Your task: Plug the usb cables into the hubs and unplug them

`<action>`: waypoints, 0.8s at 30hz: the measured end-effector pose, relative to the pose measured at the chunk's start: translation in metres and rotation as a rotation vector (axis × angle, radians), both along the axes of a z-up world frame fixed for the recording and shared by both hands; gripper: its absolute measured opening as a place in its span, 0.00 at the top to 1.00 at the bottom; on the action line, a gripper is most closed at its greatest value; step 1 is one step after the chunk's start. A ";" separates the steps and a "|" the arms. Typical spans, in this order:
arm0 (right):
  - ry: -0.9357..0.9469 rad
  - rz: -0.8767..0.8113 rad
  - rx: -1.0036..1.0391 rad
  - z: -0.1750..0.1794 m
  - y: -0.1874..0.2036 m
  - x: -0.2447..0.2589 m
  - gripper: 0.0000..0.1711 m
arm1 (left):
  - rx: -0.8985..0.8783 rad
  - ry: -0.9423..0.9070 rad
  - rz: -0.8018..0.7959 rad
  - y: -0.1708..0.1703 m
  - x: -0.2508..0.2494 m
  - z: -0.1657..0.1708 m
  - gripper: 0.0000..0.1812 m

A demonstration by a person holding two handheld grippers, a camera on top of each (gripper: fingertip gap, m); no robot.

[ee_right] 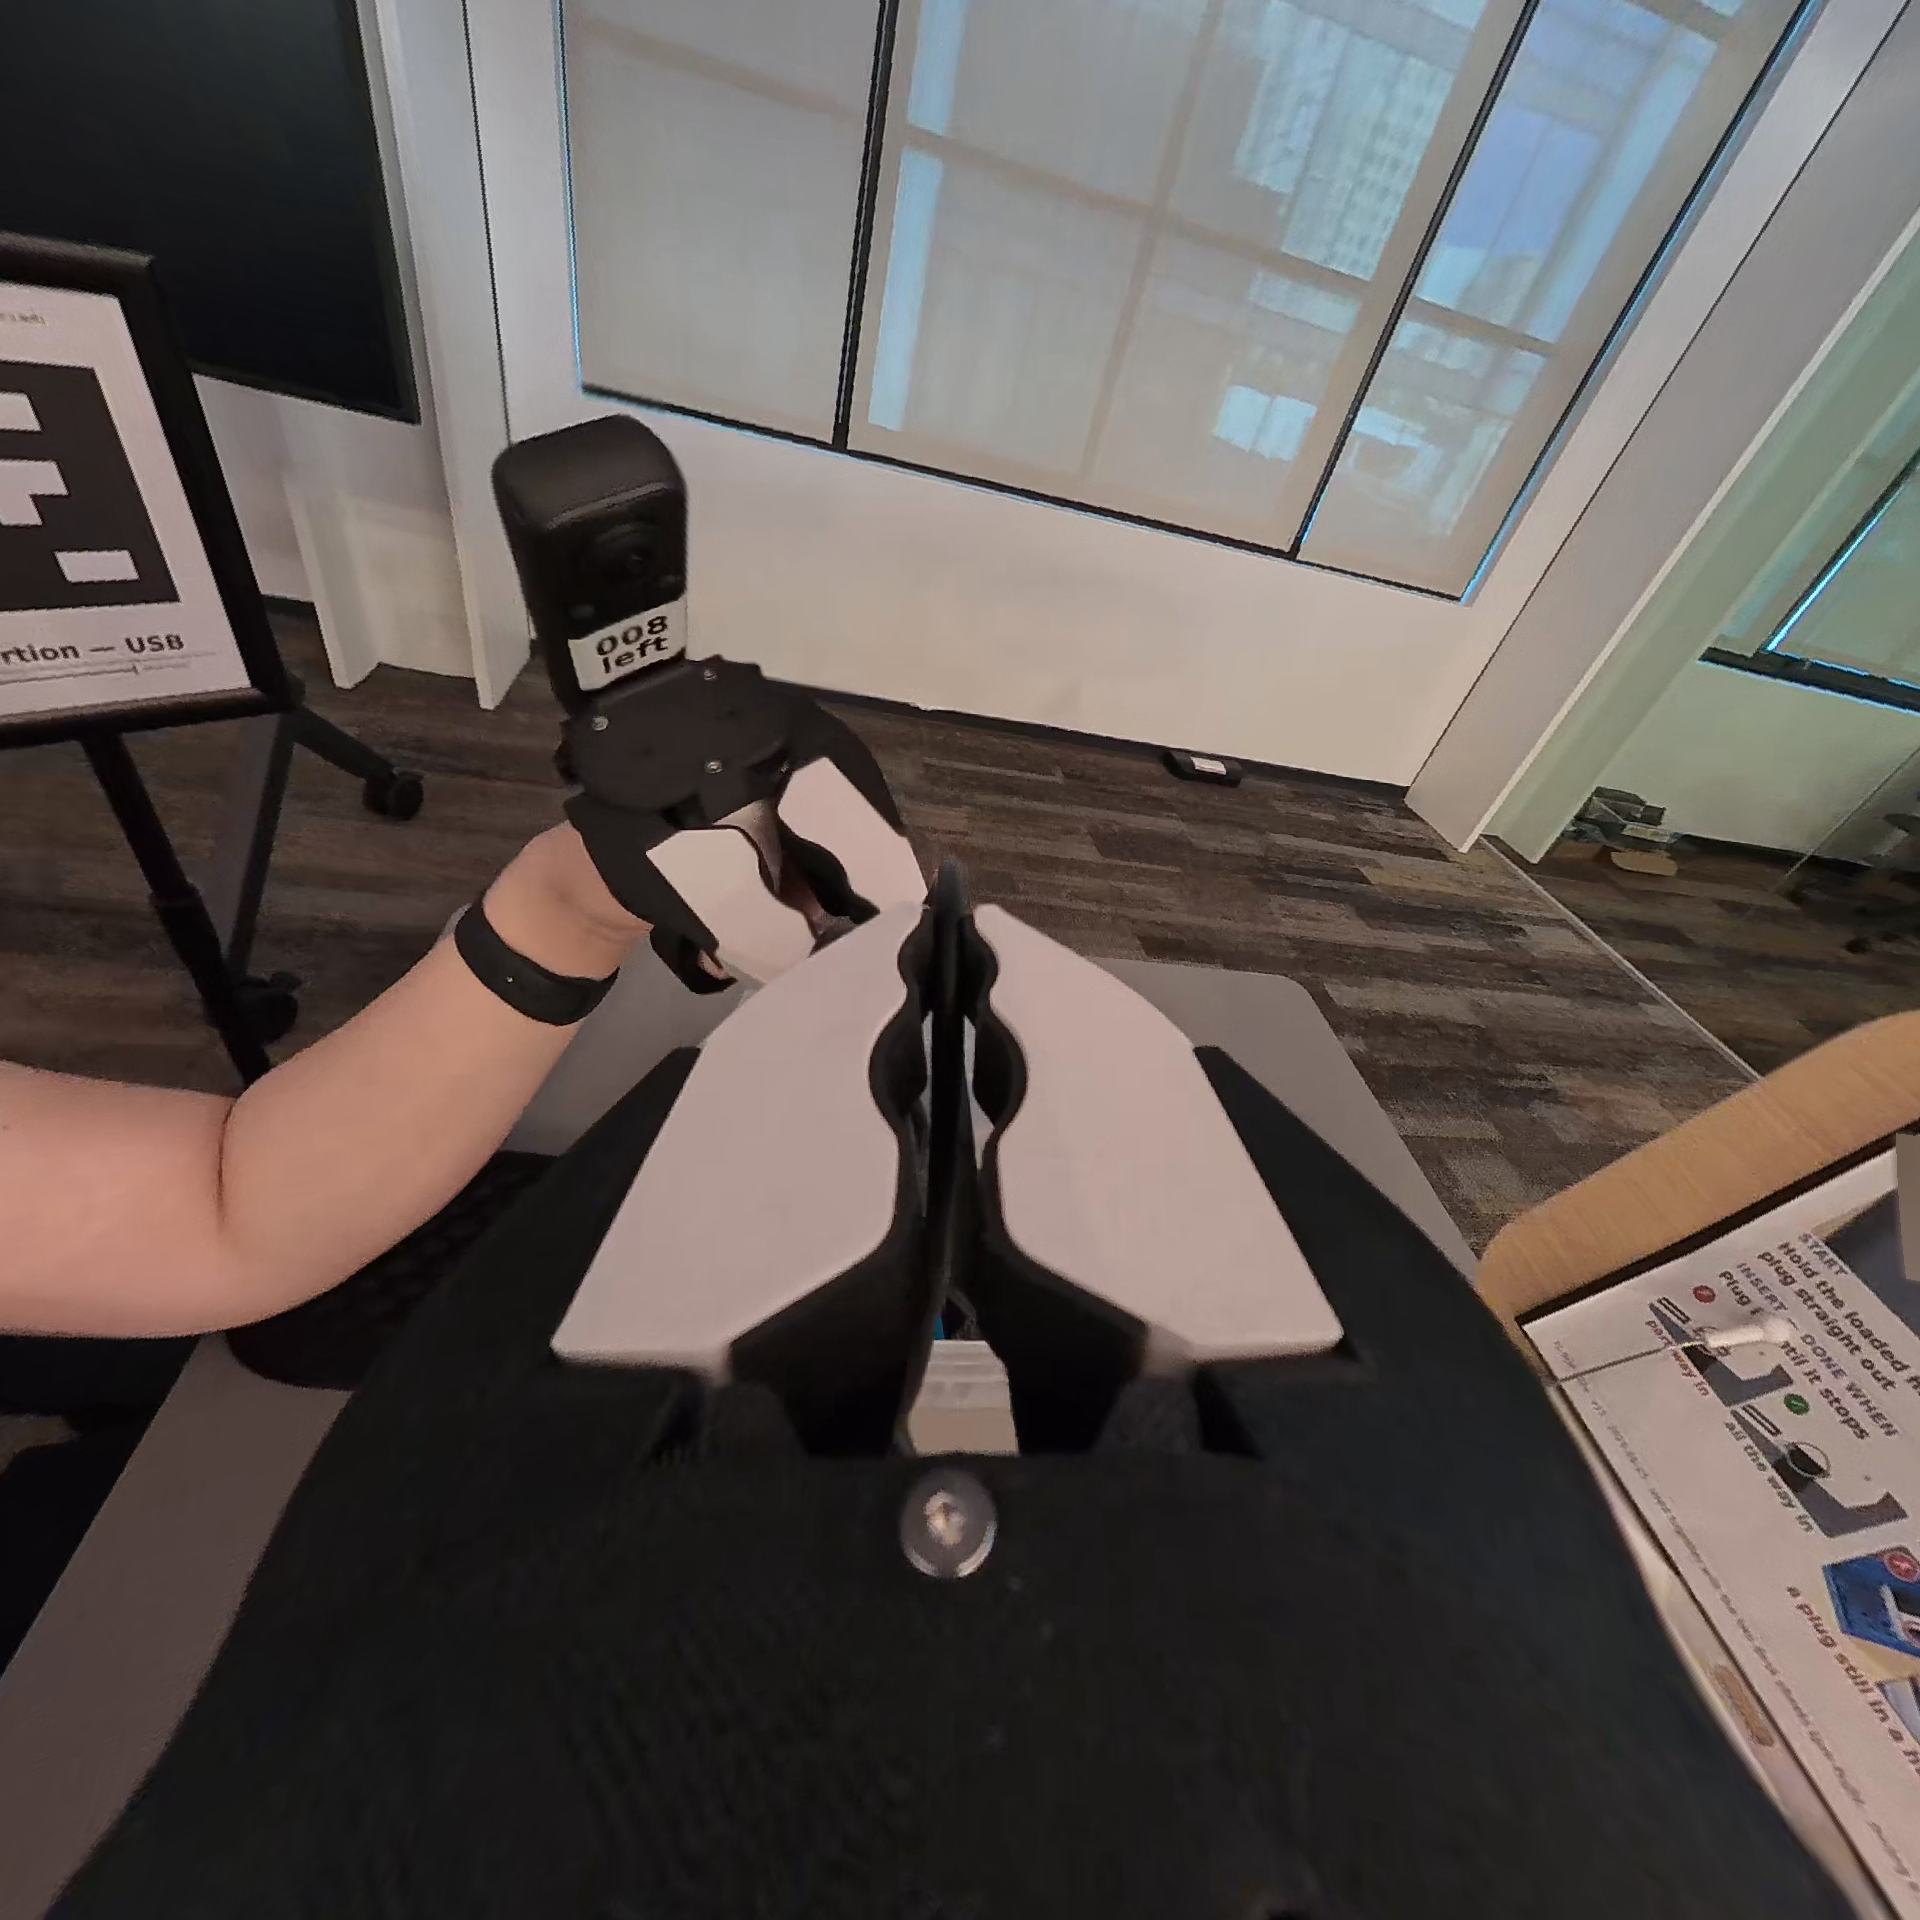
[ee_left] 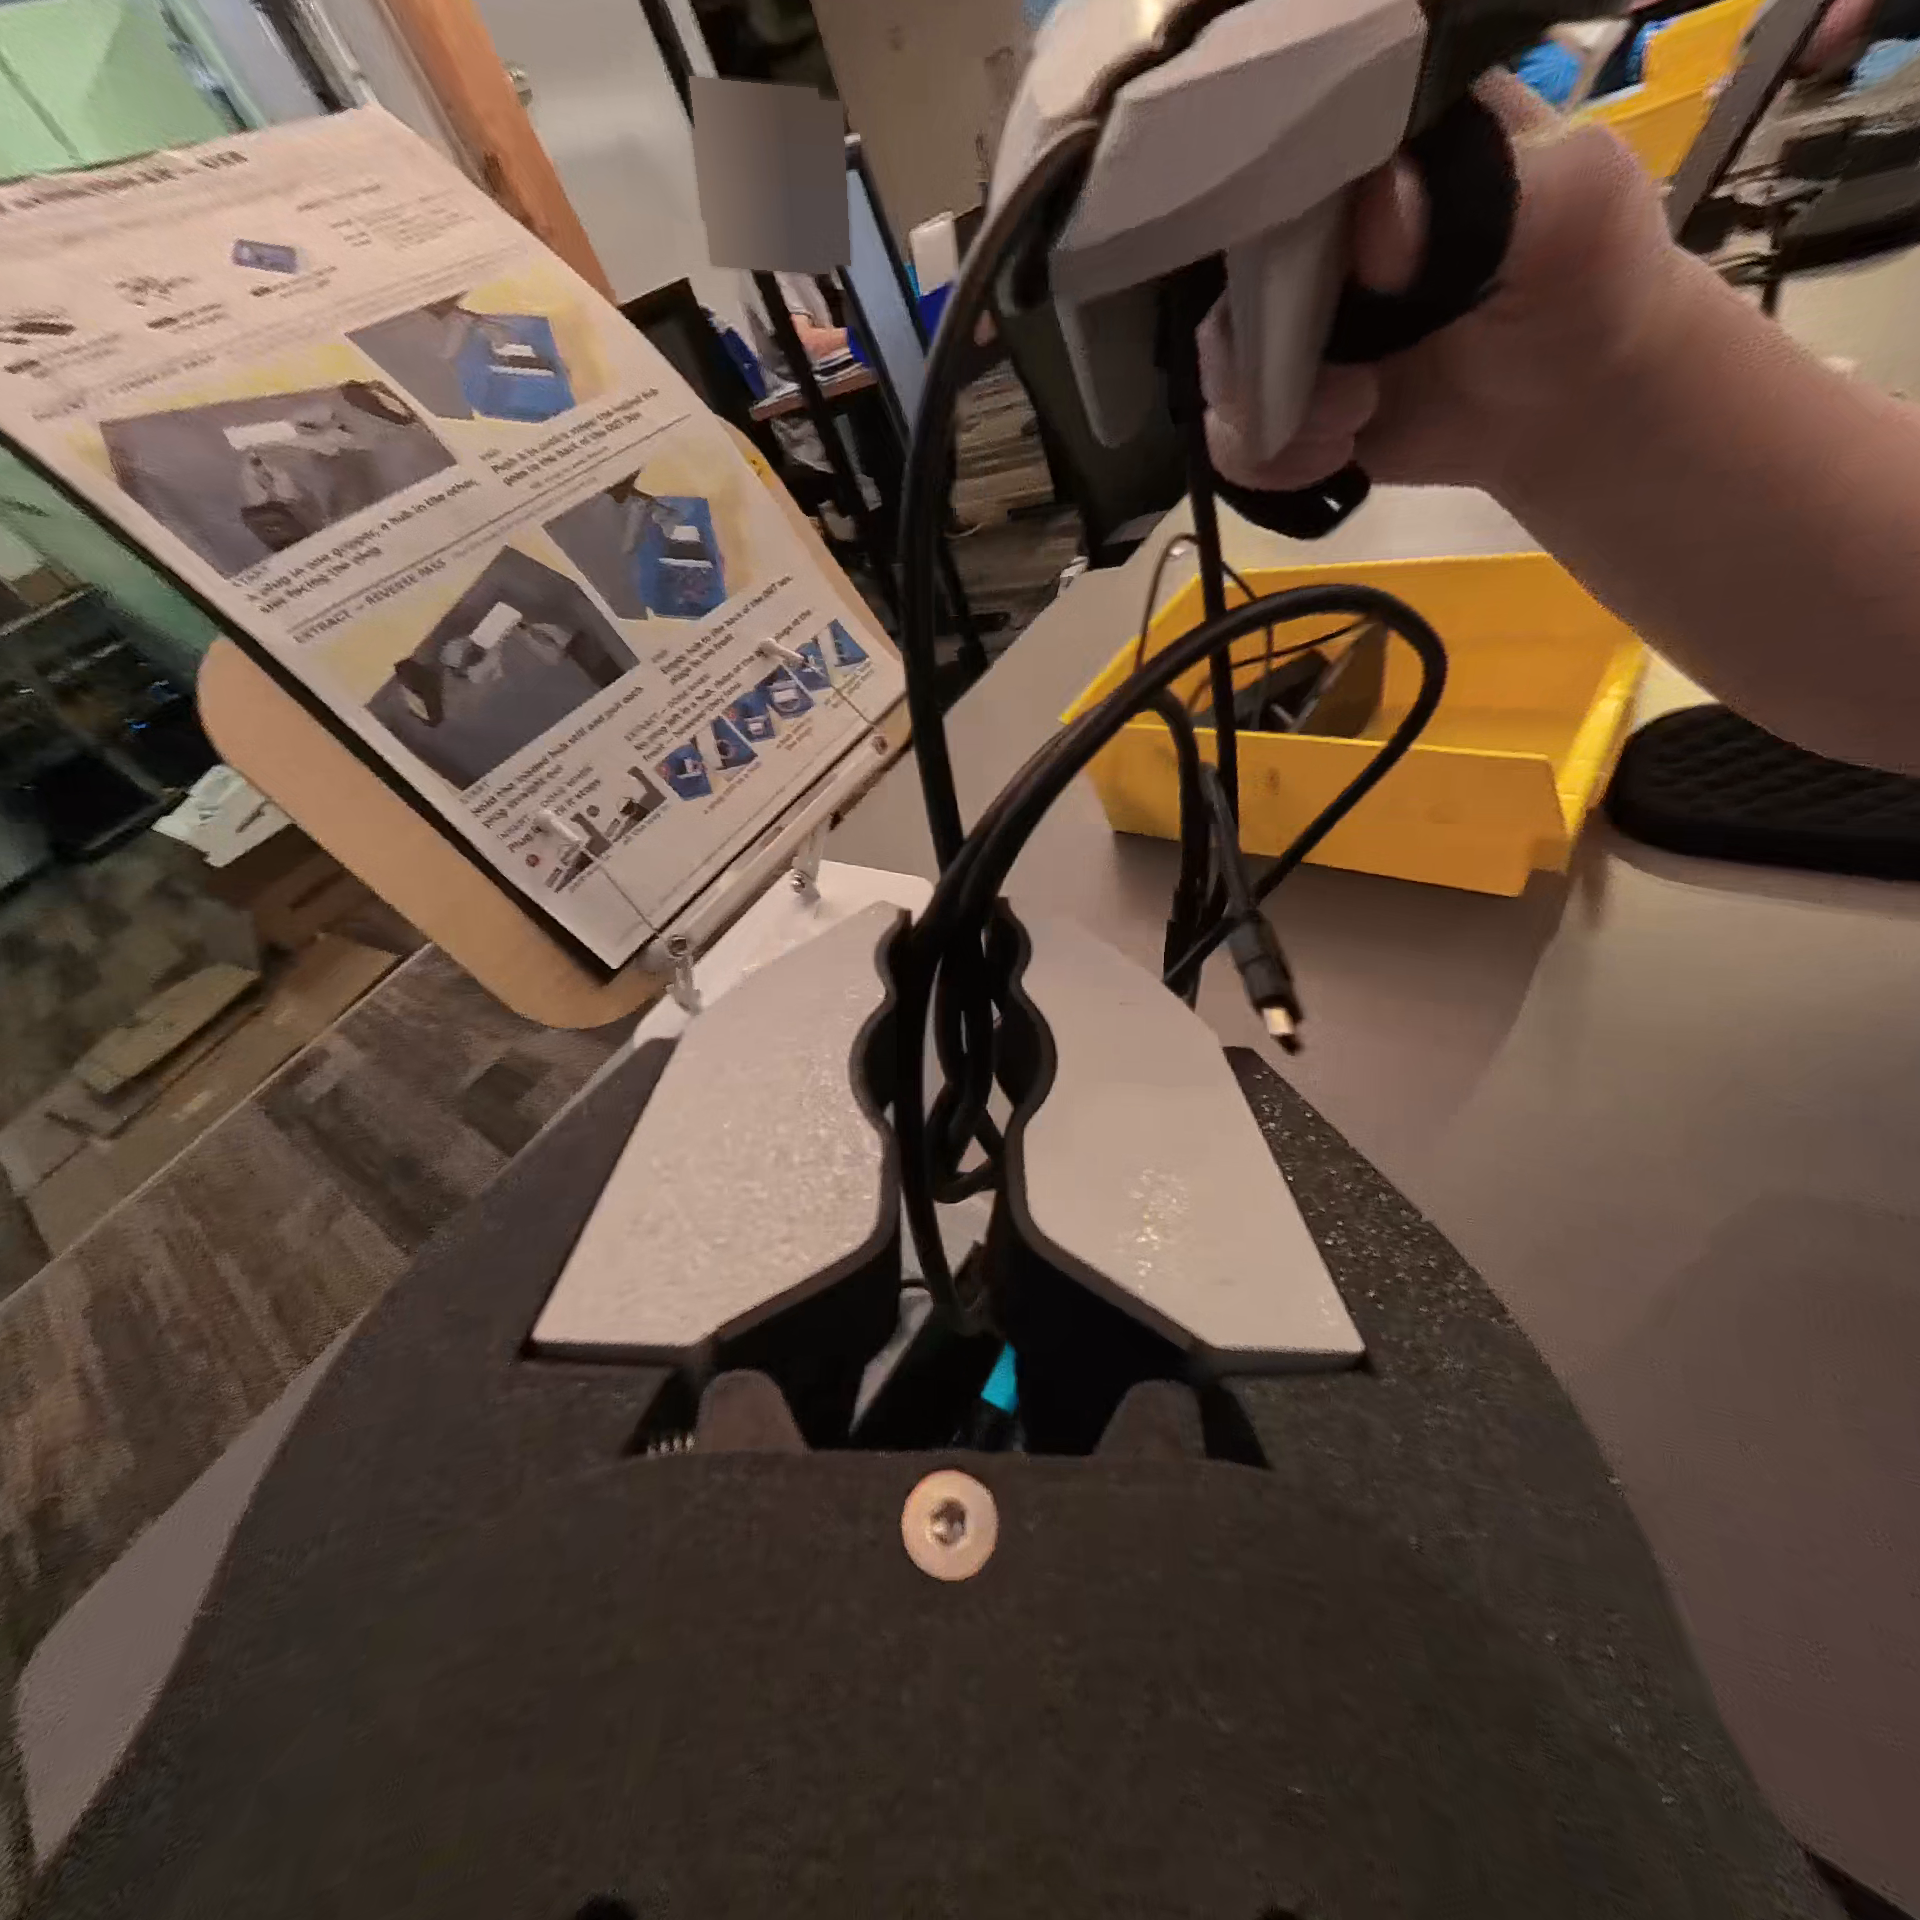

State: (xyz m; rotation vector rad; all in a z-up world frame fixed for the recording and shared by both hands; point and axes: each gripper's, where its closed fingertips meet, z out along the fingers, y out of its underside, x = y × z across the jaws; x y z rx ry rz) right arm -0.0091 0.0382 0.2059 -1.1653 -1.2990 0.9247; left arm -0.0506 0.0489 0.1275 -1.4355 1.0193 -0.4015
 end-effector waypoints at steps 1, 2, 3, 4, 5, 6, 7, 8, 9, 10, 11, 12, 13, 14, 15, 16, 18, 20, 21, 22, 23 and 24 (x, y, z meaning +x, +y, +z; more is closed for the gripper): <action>0.015 -0.008 -0.011 0.001 0.003 0.003 0.98 | 0.006 -0.019 0.023 0.002 -0.001 0.004 0.94; 0.027 -0.029 -0.024 0.000 0.008 0.007 0.98 | 0.004 -0.054 0.040 0.004 -0.002 0.010 0.94; 0.036 -0.046 -0.032 0.000 0.011 0.011 0.97 | 0.002 -0.094 0.047 0.005 -0.003 0.015 0.94; 0.052 -0.058 -0.032 -0.001 0.013 0.015 0.97 | 0.003 -0.126 0.052 0.005 -0.004 0.020 0.95; 0.073 -0.075 -0.022 0.000 0.015 0.020 0.95 | 0.004 -0.146 0.057 0.005 -0.006 0.023 0.95; 0.093 -0.101 -0.002 -0.001 0.018 0.025 0.92 | 0.004 -0.148 0.061 0.005 -0.007 0.024 0.95; 0.104 -0.132 0.023 -0.004 0.020 0.032 0.90 | 0.005 -0.144 0.064 0.004 -0.009 0.023 0.95; 0.108 -0.159 0.043 -0.010 0.022 0.039 0.89 | 0.007 -0.140 0.069 0.004 -0.010 0.023 0.95; 0.109 -0.177 0.052 -0.016 0.023 0.045 0.88 | 0.012 -0.142 0.079 0.004 -0.012 0.024 0.95; 0.115 -0.186 0.052 -0.024 0.024 0.052 0.88 | 0.019 -0.150 0.088 0.004 -0.013 0.026 0.95; 0.122 -0.180 0.039 -0.034 0.024 0.057 0.88 | 0.028 -0.159 0.091 0.004 -0.014 0.029 0.95; 0.127 -0.160 0.013 -0.044 0.023 0.061 0.89 | 0.035 -0.169 0.094 0.003 -0.015 0.031 0.95; 0.126 -0.130 -0.024 -0.057 0.021 0.063 0.89 | 0.042 -0.180 0.098 0.002 -0.017 0.034 0.95; 0.116 -0.097 -0.066 -0.071 0.020 0.064 0.88 | 0.054 -0.190 0.103 0.000 -0.018 0.037 0.95; 0.103 -0.064 -0.099 -0.086 0.017 0.065 0.89 | 0.063 -0.199 0.100 -0.001 -0.018 0.040 0.96; 0.098 -0.031 -0.095 -0.094 0.018 0.061 0.89 | 0.065 -0.203 0.083 -0.005 -0.017 0.041 0.96; 0.009 -0.026 -0.130 -0.113 0.022 0.056 0.88 | 0.063 -0.208 0.069 -0.008 -0.016 0.042 0.96; 0.002 0.006 -0.101 -0.116 0.016 0.049 0.87 | 0.073 -0.212 0.074 -0.009 -0.015 0.044 0.96; 0.001 0.025 -0.080 -0.117 0.012 0.045 0.86 | 0.080 -0.216 0.071 -0.009 -0.014 0.046 0.96; -0.020 0.030 -0.070 -0.120 0.011 0.043 0.85 | 0.085 -0.224 0.068 -0.010 -0.013 0.047 0.97; -0.048 0.016 -0.070 -0.125 0.013 0.040 0.83 | 0.085 -0.233 0.064 -0.010 -0.012 0.048 0.97; -0.065 0.009 -0.081 -0.130 0.015 0.038 0.81 | 0.081 -0.240 0.056 -0.011 -0.011 0.049 0.97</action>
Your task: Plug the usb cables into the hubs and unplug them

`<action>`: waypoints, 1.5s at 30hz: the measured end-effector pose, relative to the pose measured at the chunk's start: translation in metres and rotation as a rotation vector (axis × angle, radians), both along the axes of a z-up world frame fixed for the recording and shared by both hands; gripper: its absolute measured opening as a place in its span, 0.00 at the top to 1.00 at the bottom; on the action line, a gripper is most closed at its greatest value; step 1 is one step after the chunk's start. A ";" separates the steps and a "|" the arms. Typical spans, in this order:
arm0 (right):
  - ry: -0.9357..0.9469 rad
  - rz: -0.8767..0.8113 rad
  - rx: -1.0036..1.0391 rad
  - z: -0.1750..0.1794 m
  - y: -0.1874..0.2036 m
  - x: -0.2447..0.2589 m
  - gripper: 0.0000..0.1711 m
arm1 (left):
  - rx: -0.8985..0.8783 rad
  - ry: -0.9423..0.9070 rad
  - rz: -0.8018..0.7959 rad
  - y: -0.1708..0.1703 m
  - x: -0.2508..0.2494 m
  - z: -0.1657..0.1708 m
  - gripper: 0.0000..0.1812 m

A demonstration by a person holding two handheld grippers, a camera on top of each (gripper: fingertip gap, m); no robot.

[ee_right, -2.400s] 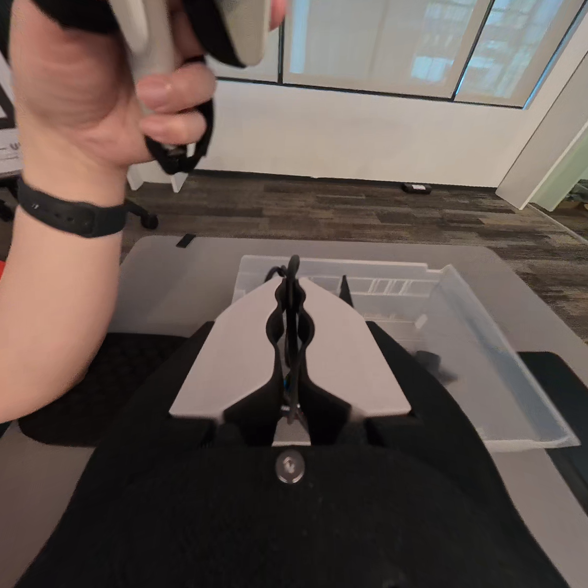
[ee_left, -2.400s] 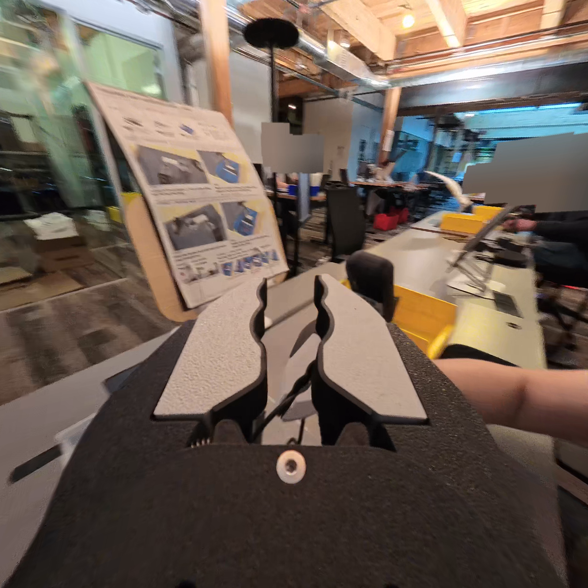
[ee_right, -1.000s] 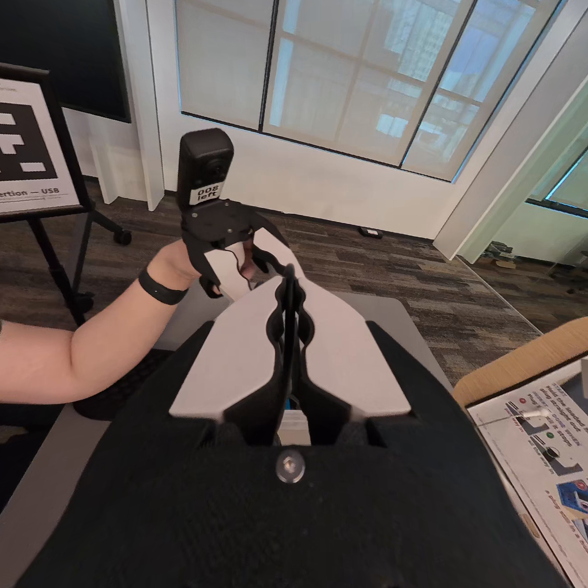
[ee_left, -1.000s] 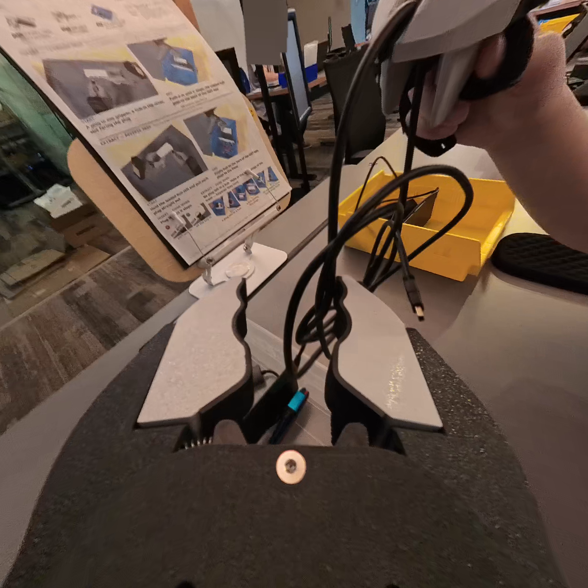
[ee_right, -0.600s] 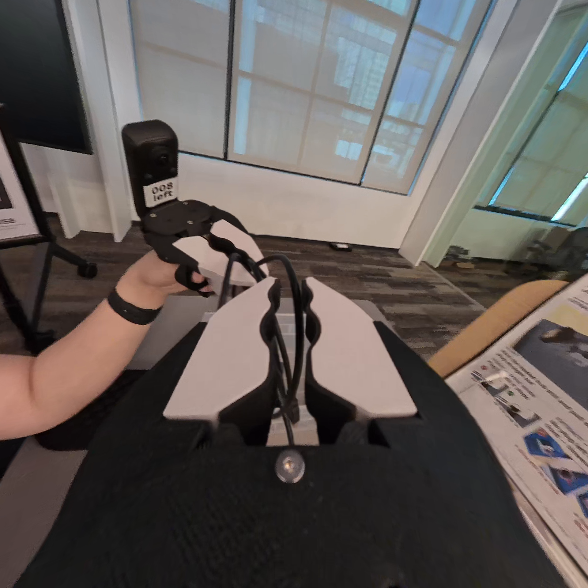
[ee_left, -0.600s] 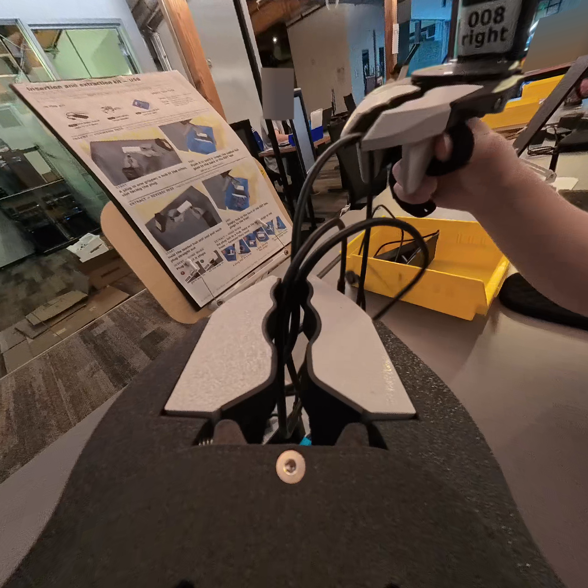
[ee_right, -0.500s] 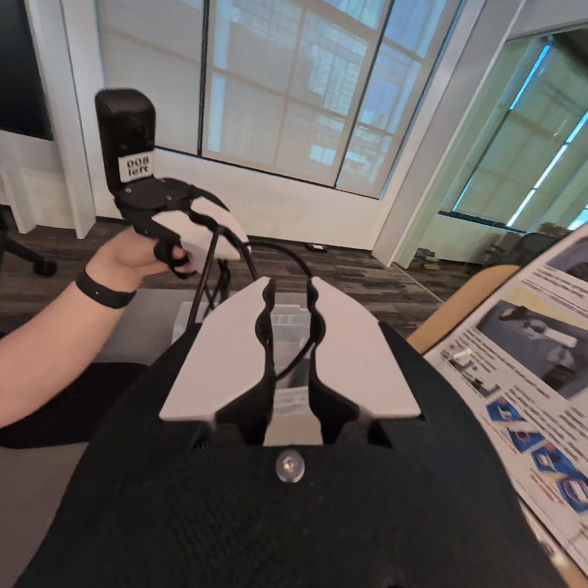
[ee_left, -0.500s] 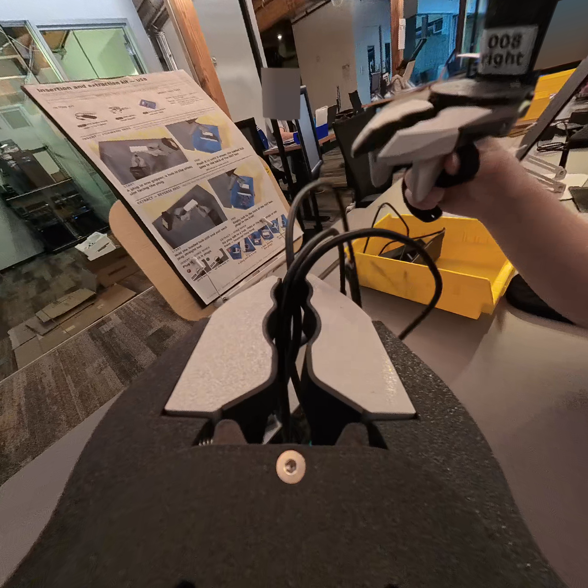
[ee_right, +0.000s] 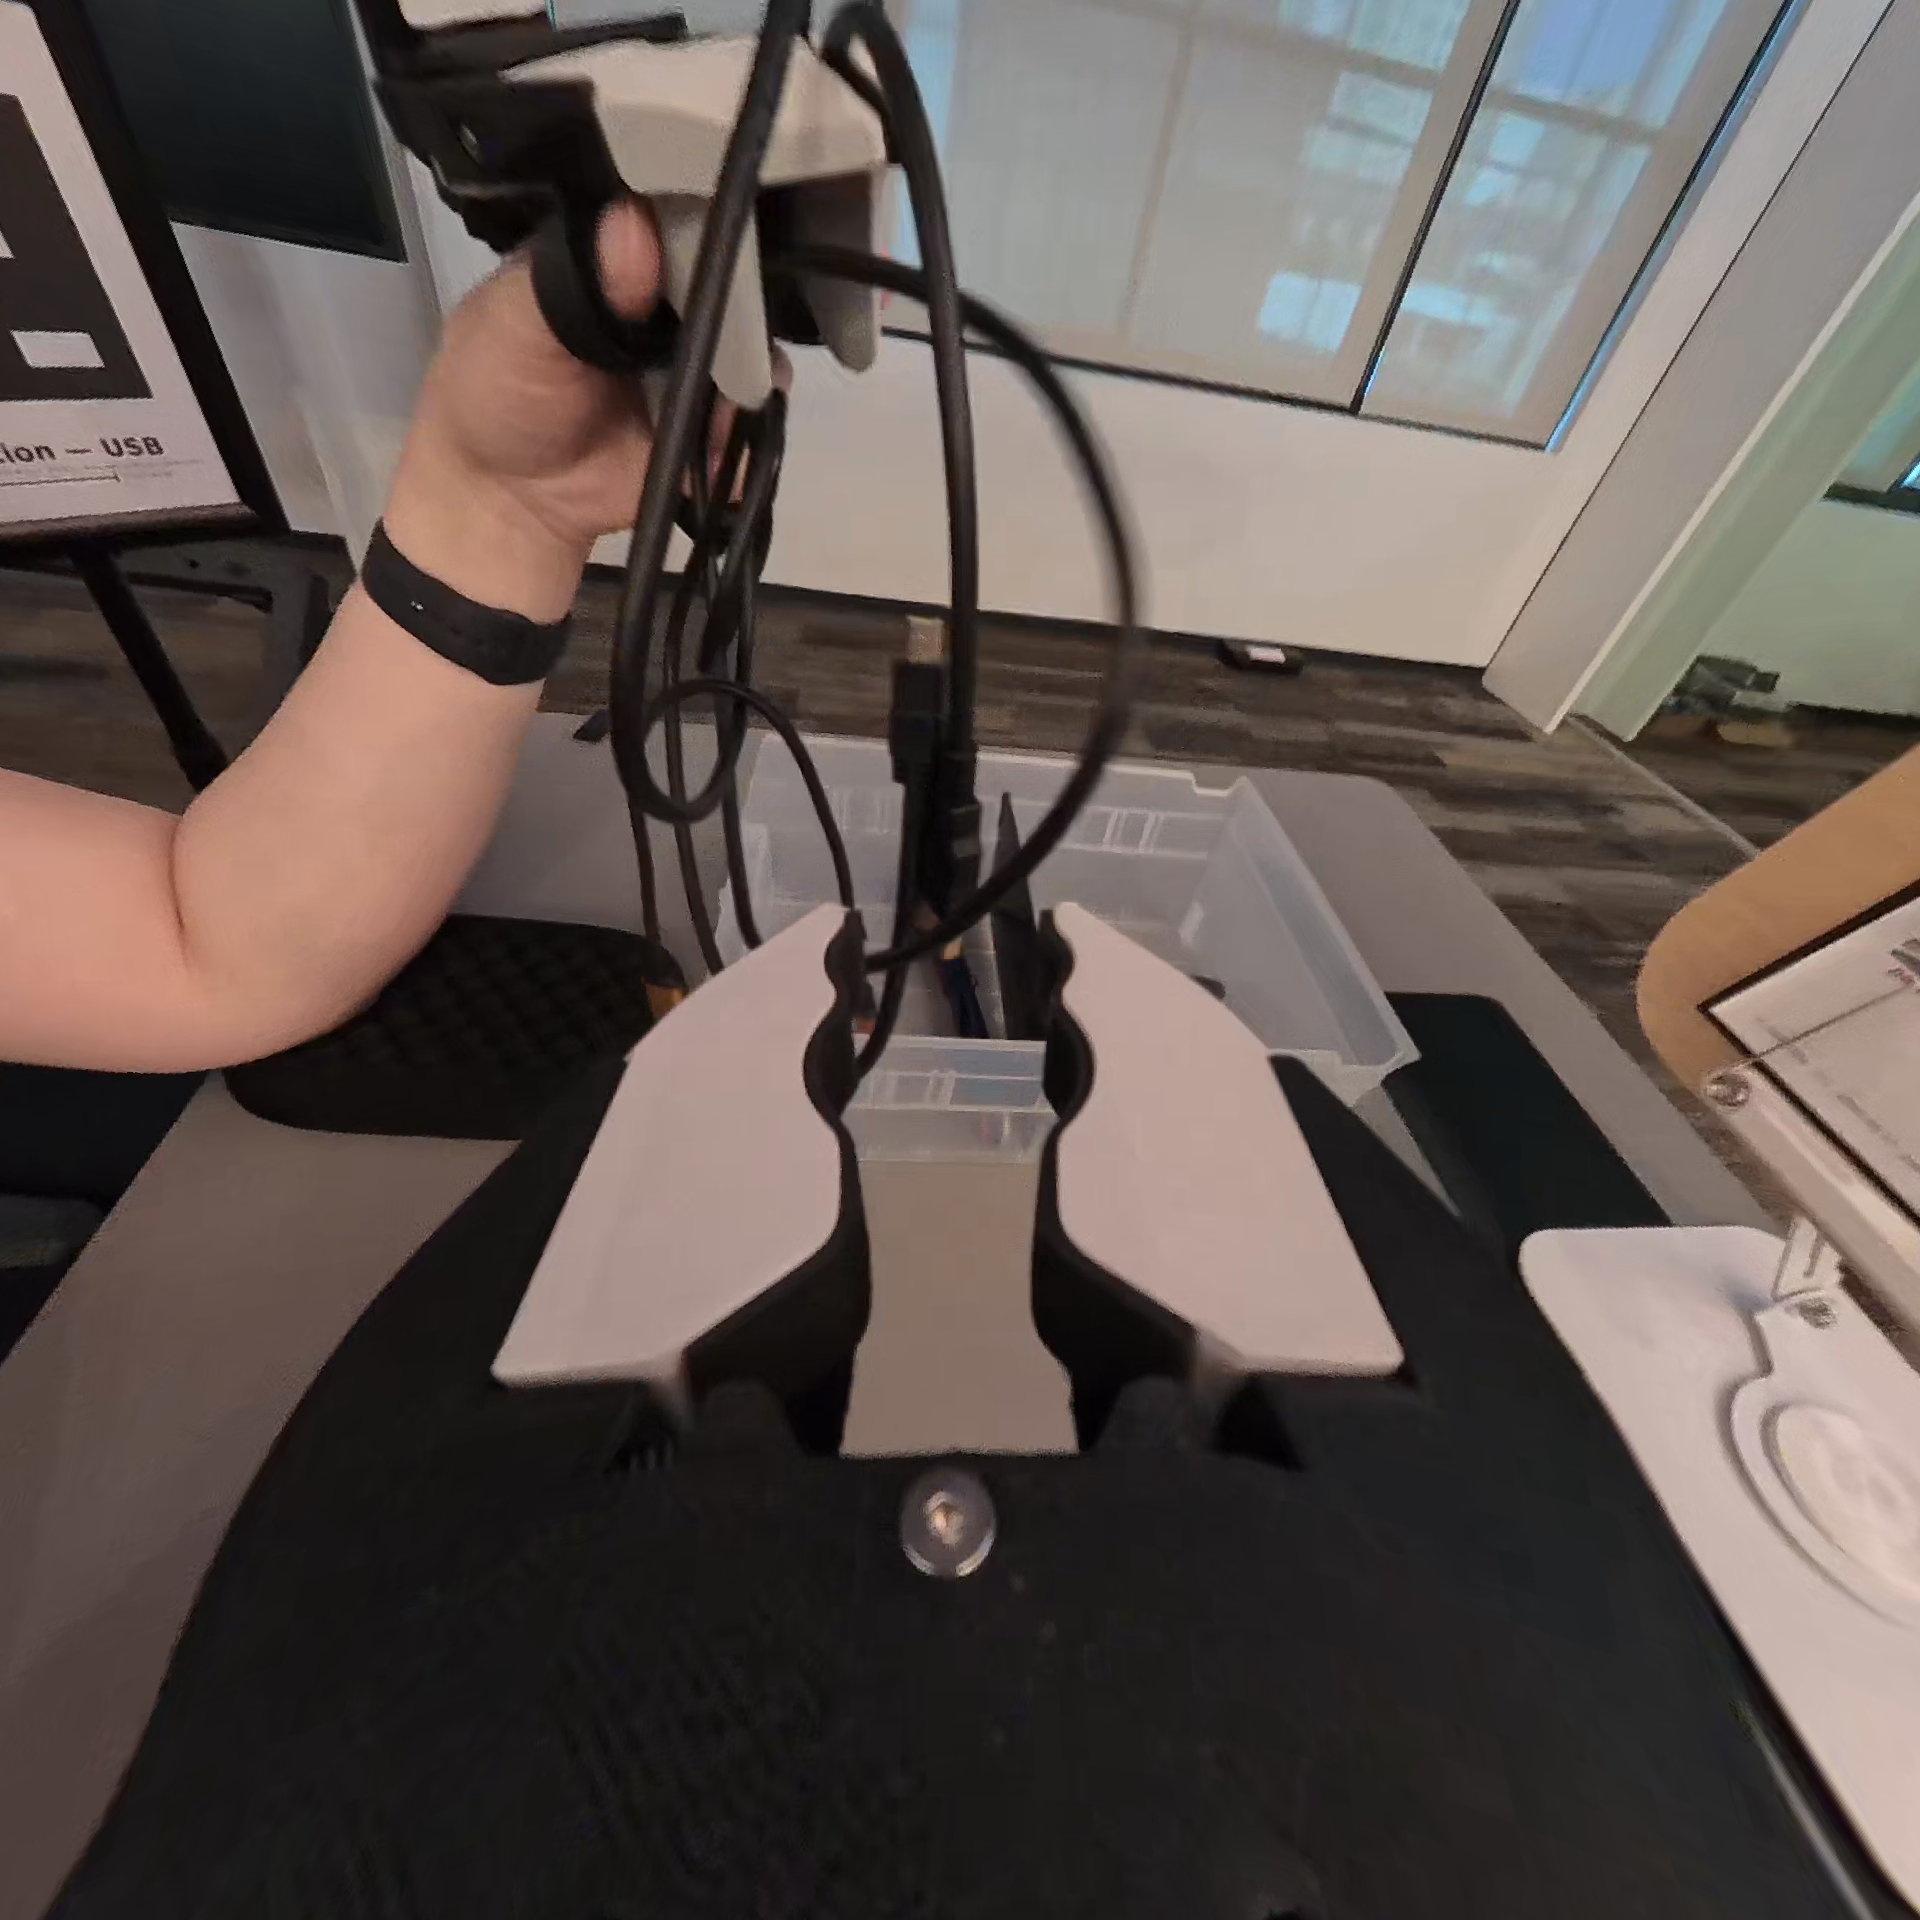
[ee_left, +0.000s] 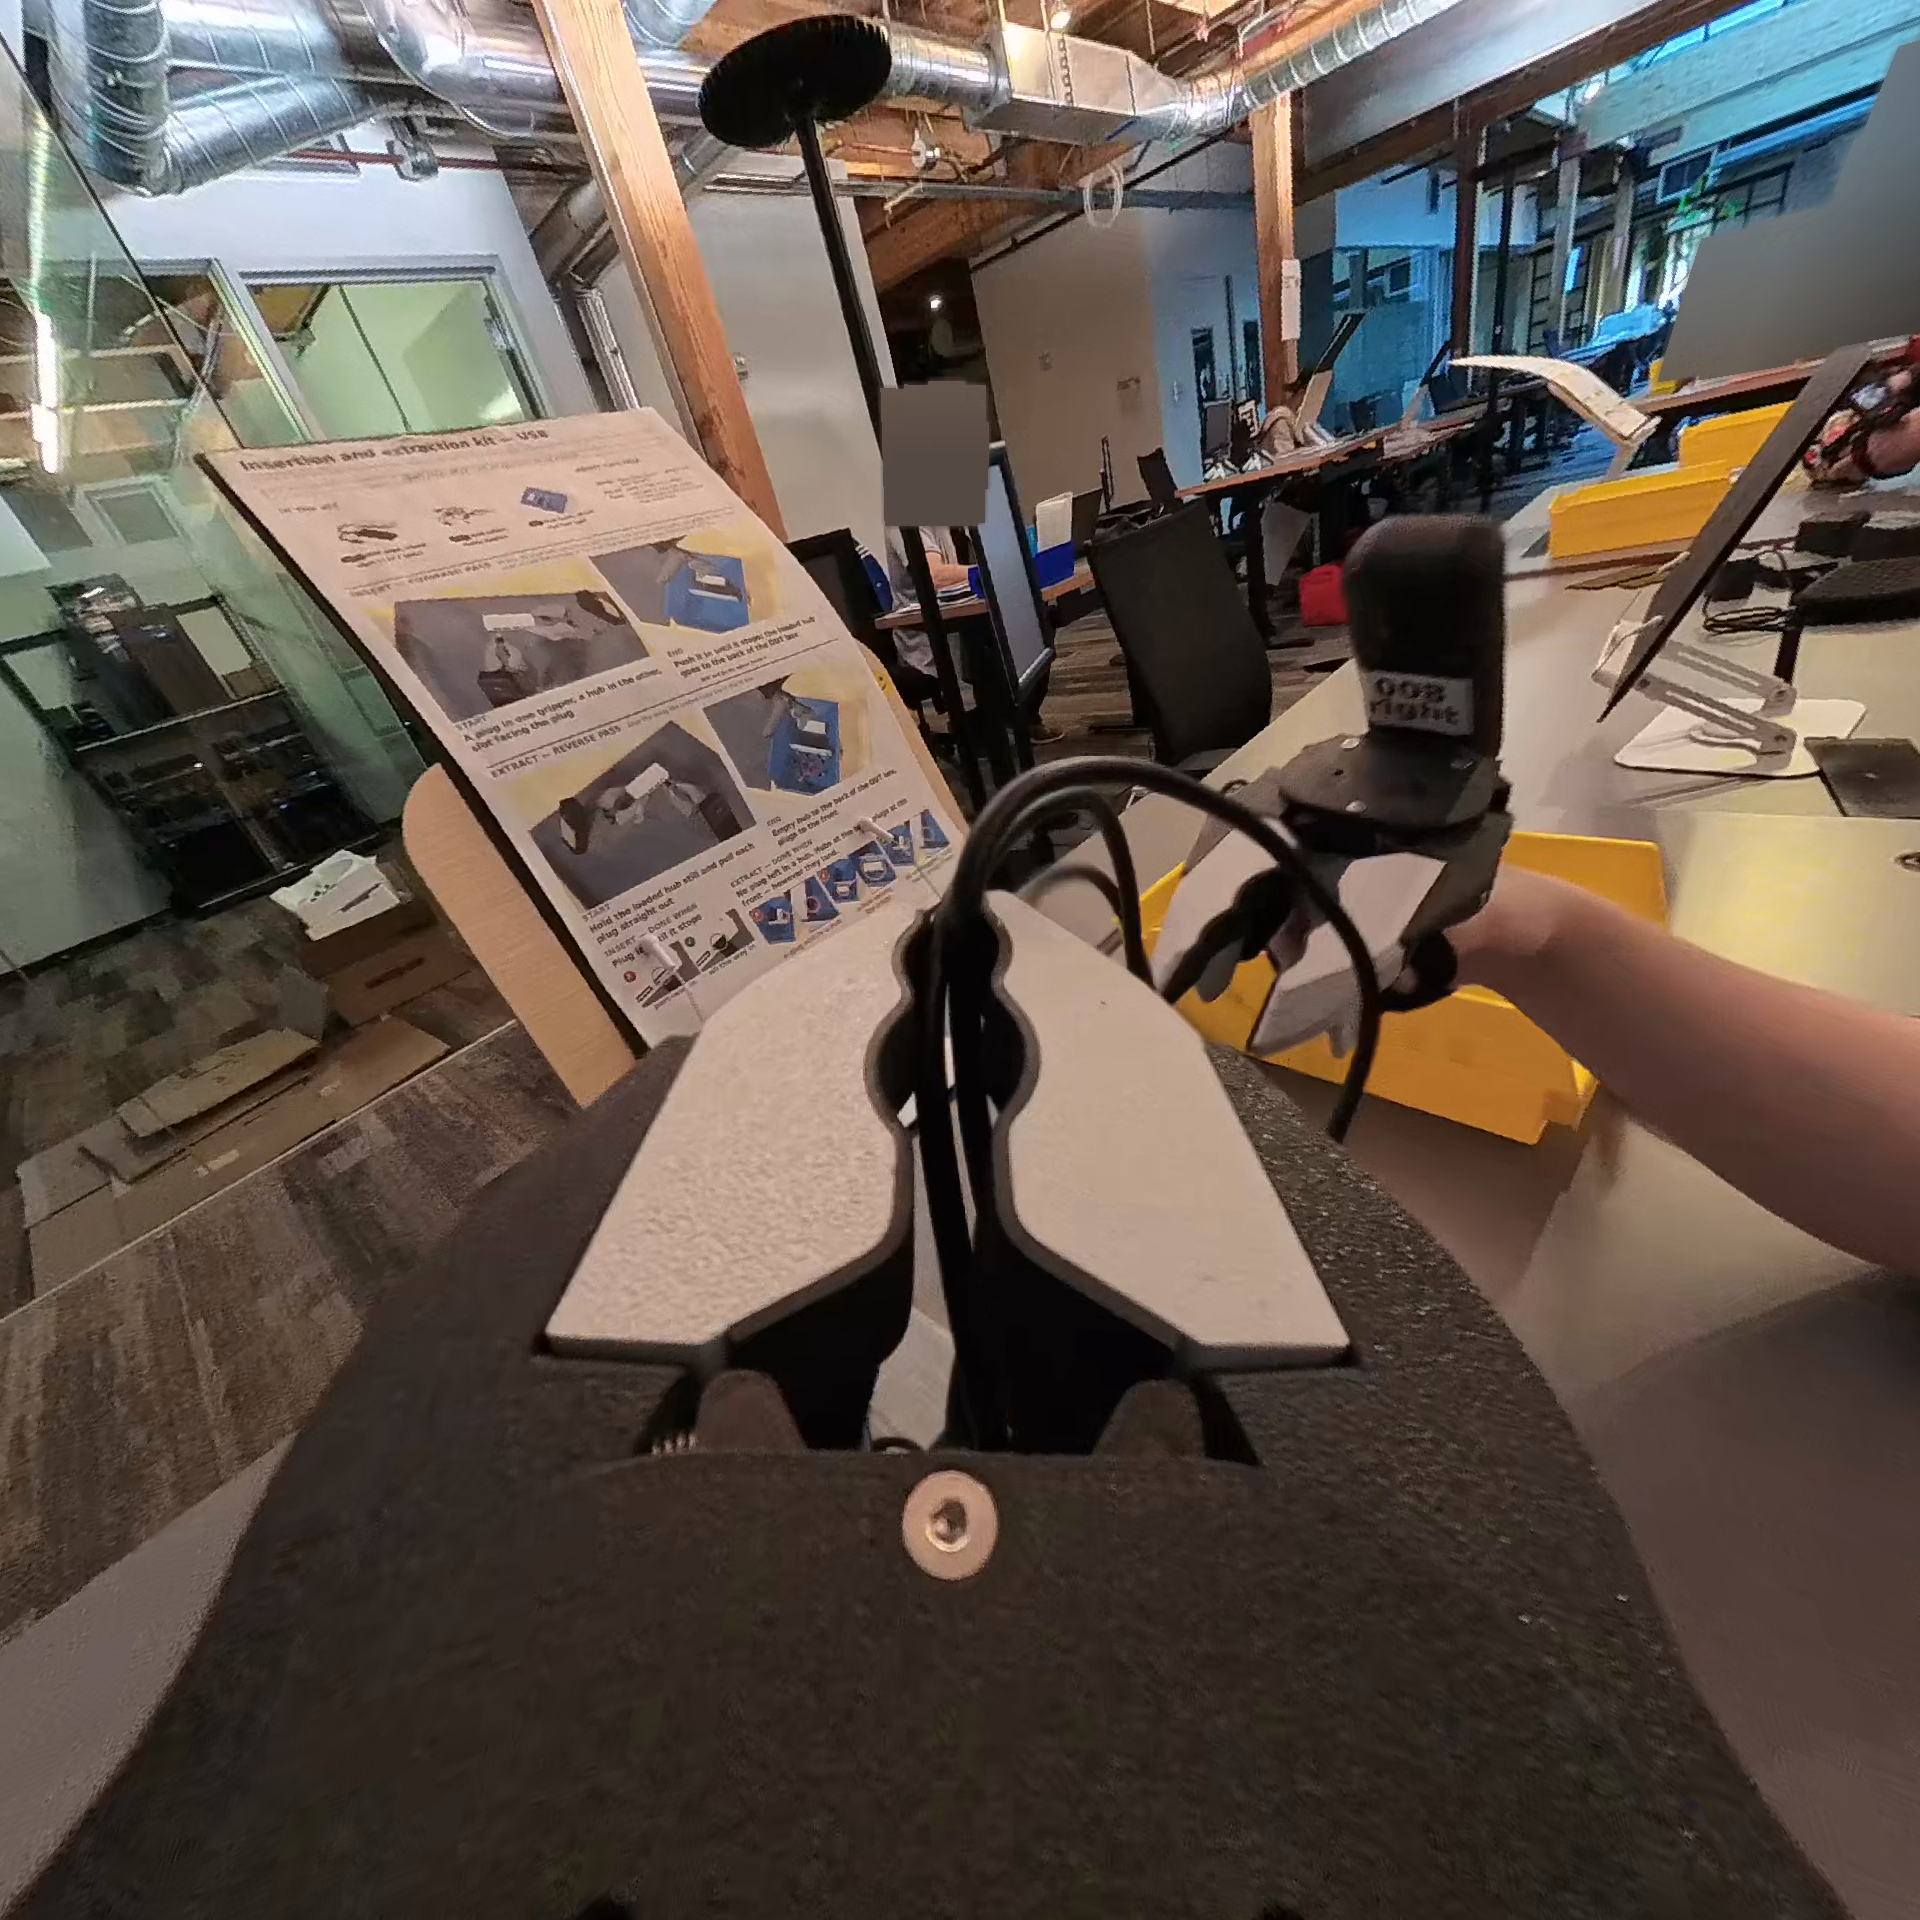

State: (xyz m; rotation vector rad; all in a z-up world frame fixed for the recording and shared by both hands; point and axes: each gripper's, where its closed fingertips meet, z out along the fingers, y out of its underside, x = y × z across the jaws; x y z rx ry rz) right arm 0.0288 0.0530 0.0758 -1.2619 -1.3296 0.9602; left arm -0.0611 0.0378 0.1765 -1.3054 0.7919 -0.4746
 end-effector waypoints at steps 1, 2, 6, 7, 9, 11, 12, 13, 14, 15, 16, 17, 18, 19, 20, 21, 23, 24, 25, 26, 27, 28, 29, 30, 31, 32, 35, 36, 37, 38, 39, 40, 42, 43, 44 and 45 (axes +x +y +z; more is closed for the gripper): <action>0.001 0.021 -0.029 -0.004 -0.002 -0.004 0.79 | -0.005 0.002 -0.011 -0.001 0.002 -0.001 0.97; 0.008 0.065 -0.075 -0.008 -0.006 -0.009 0.79 | -0.011 0.011 -0.013 0.000 0.004 -0.002 0.97; -0.073 0.227 -0.238 -0.042 -0.024 -0.028 0.77 | -0.023 0.018 0.010 0.009 0.009 -0.007 0.97; -0.106 0.227 -0.260 -0.051 -0.023 -0.032 0.77 | -0.029 0.016 0.005 0.010 0.010 -0.008 0.97; -0.163 0.198 -0.258 -0.065 -0.019 -0.037 0.86 | -0.027 0.017 0.021 0.013 0.009 -0.008 0.97; -0.223 0.239 -0.272 -0.073 -0.025 -0.035 0.96 | -0.017 0.017 0.041 0.014 0.005 -0.007 0.97; -0.223 0.267 -0.285 -0.071 -0.029 -0.033 0.96 | -0.012 0.010 0.051 0.014 0.001 -0.005 0.97; -0.223 0.289 -0.293 -0.069 -0.032 -0.029 0.97 | -0.007 0.001 0.070 0.014 -0.004 -0.003 0.97; -0.225 0.304 -0.299 -0.065 -0.035 -0.024 0.96 | -0.002 -0.012 0.087 0.014 -0.010 -0.001 0.97; -0.230 0.315 -0.309 -0.062 -0.037 -0.018 0.97 | 0.000 -0.030 0.093 0.014 -0.015 0.001 0.97; -0.237 0.335 -0.329 -0.059 -0.041 -0.012 0.97 | -0.004 -0.051 0.088 0.012 -0.019 0.003 0.97; -0.241 0.357 -0.349 -0.057 -0.045 -0.005 0.98 | -0.007 -0.074 0.089 0.012 -0.023 0.005 0.97; -0.256 0.366 -0.354 -0.057 -0.047 0.001 0.98 | -0.002 -0.103 0.105 0.012 -0.029 0.009 0.97; -0.284 0.362 -0.349 -0.061 -0.046 0.007 0.98 | 0.007 -0.124 0.132 0.013 -0.036 0.011 0.97; -0.321 0.350 -0.340 -0.068 -0.045 0.012 0.99 | 0.014 -0.137 0.149 0.013 -0.042 0.013 0.97; -0.354 0.342 -0.335 -0.074 -0.043 0.017 0.99 | 0.014 -0.151 0.147 0.012 -0.046 0.014 0.97; -0.378 0.316 -0.345 -0.079 -0.039 0.020 0.99 | 0.008 -0.180 0.143 0.010 -0.053 0.016 0.97; -0.399 0.290 -0.356 -0.082 -0.036 0.022 0.99 | 0.012 -0.195 0.161 0.011 -0.058 0.018 0.97; -0.444 0.246 -0.361 -0.089 -0.030 0.025 0.99 | 0.017 -0.210 0.185 0.012 -0.063 0.019 0.97; -0.501 0.195 -0.359 -0.098 -0.024 0.030 0.99 | 0.023 -0.226 0.205 0.013 -0.069 0.020 0.97; -0.540 0.162 -0.363 -0.104 -0.020 0.034 0.99 | 0.028 -0.242 0.212 0.012 -0.072 0.022 0.97; -0.555 0.149 -0.378 -0.106 -0.019 0.037 0.99 | 0.030 -0.257 0.203 0.011 -0.074 0.024 0.97; -0.554 0.142 -0.395 -0.106 -0.018 0.039 0.99 | 0.030 -0.271 0.195 0.009 -0.075 0.025 0.98; -0.545 0.137 -0.406 -0.104 -0.017 0.040 0.99 | 0.032 -0.280 0.196 0.009 -0.075 0.026 0.97; -0.531 0.128 -0.405 -0.101 -0.014 0.042 0.99 | 0.036 -0.279 0.192 0.008 -0.075 0.026 0.97; -0.512 0.118 -0.398 -0.097 -0.012 0.044 0.99 | 0.035 -0.270 0.183 0.008 -0.073 0.026 0.97; -0.448 0.077 -0.384 -0.088 -0.001 0.048 0.99 | 0.029 -0.256 0.160 0.007 -0.066 0.025 0.97; -0.434 0.045 -0.370 -0.087 0.005 0.048 0.99 | 0.032 -0.258 0.150 0.006 -0.063 0.026 0.97; -0.420 0.005 -0.354 -0.087 0.013 0.048 0.99 | 0.032 -0.259 0.141 0.006 -0.059 0.026 0.97; -0.413 -0.028 -0.351 -0.087 0.020 0.048 0.98 | 0.032 -0.259 0.134 0.006 -0.056 0.027 0.97; -0.415 -0.053 -0.361 -0.089 0.024 0.049 0.94 | 0.034 -0.260 0.133 0.006 -0.053 0.027 0.97; -0.424 -0.077 -0.374 -0.091 0.028 0.050 0.88 | 0.035 -0.264 0.135 0.007 -0.051 0.028 0.97; -0.451 -0.117 -0.385 -0.093 0.033 0.057 0.85 | 0.036 -0.274 0.134 0.008 -0.047 0.029 0.97; -0.460 -0.135 -0.385 -0.092 0.034 0.061 0.85 | 0.036 -0.282 0.135 0.009 -0.045 0.029 0.97; -0.467 -0.153 -0.387 -0.090 0.034 0.066 0.84 | 0.038 -0.289 0.140 0.010 -0.044 0.030 0.97; -0.478 -0.179 -0.393 -0.088 0.033 0.072 0.82 | 0.039 -0.297 0.147 0.011 -0.044 0.030 0.98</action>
